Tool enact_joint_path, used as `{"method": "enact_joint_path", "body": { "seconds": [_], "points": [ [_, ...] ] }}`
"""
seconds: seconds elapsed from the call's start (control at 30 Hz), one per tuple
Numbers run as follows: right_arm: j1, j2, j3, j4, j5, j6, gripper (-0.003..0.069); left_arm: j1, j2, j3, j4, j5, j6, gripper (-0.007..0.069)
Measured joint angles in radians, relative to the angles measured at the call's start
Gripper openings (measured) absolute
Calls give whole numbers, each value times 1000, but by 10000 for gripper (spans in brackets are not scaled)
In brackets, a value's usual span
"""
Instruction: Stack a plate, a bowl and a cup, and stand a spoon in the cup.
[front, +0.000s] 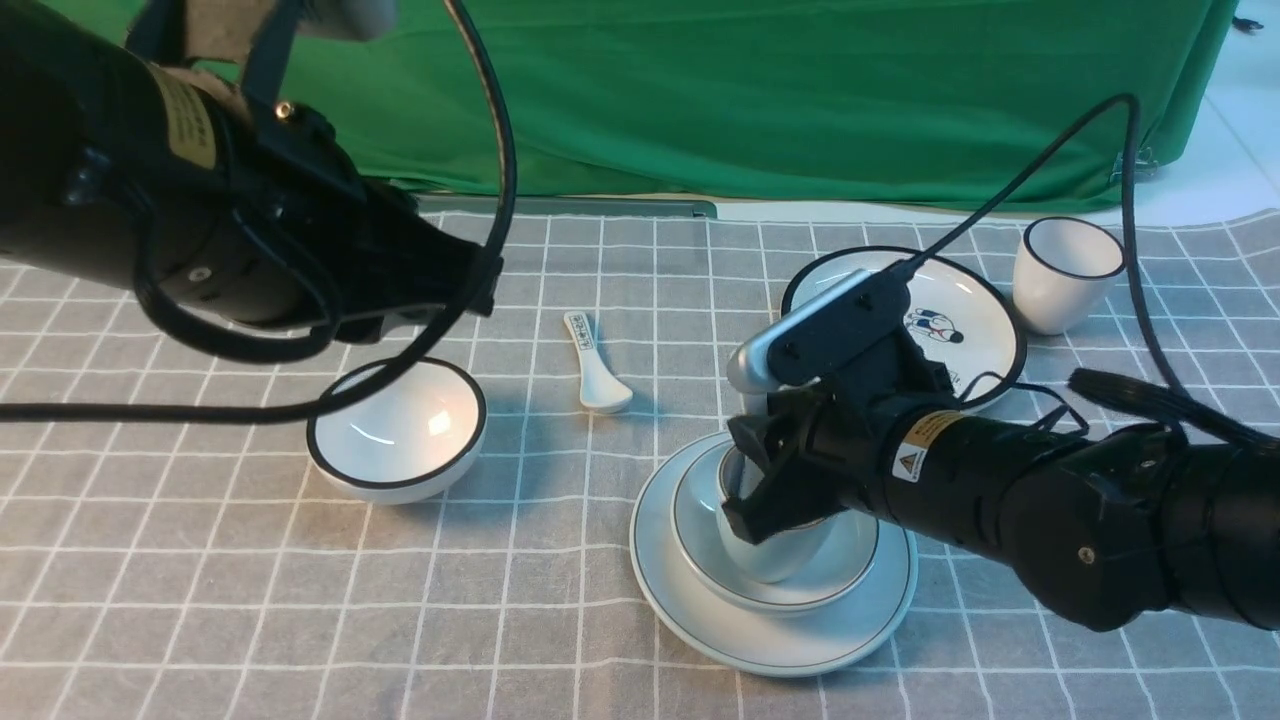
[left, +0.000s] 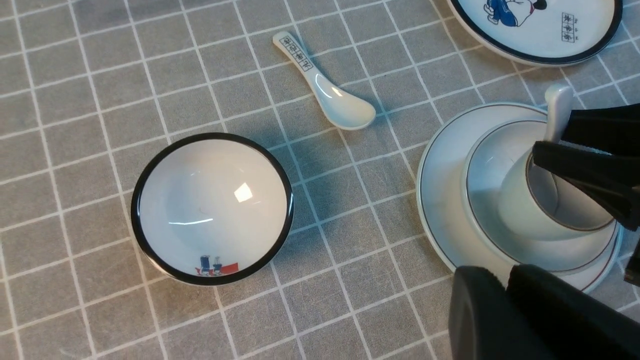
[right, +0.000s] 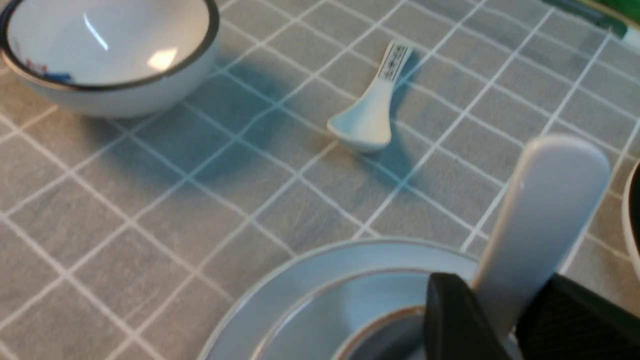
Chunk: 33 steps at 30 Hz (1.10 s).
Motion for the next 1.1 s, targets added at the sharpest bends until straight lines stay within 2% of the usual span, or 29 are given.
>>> {"method": "enact_joint_path", "body": {
  "seconds": [0.07, 0.3, 0.33, 0.47, 0.5, 0.57, 0.7, 0.8, 0.83, 0.93, 1.1],
  "points": [
    [-31, -66, 0, 0, 102, -3, 242, 0, 0, 0, 3, 4, 0, 59],
    [-52, -282, -9, 0, 368, -7, 227, 0, 0, 0, 3, 2, 0, 59],
    [-52, -282, -9, 0, 368, -7, 227, 0, 0, 0, 3, 2, 0, 59],
    [-162, -526, -10, -2, 592, 14, 85, 0, -7, 0, 3, 3, 0, 59],
    [-175, -552, -10, -3, 614, 15, 65, 0, -10, 0, 3, 3, 0, 59],
    [-264, -726, -6, -9, 667, 36, 31, 0, -35, 11, 8, -3, 0, 59],
    [-351, -989, 53, -12, 643, 49, 25, 0, -96, 77, 13, -49, 0, 59],
    [-377, -1205, 159, -12, 581, 64, 23, 0, -188, 215, 13, -139, -8, 59],
    [-377, -1206, 166, -12, 577, 67, 23, 0, -188, 226, 13, -145, -8, 59],
    [-382, -1445, 305, -11, 490, 121, 24, 0, -367, 473, 13, -303, -41, 59],
    [-384, -1576, 386, -11, 425, 131, 25, 0, -601, 729, 13, -467, -61, 59]
  ]
}}
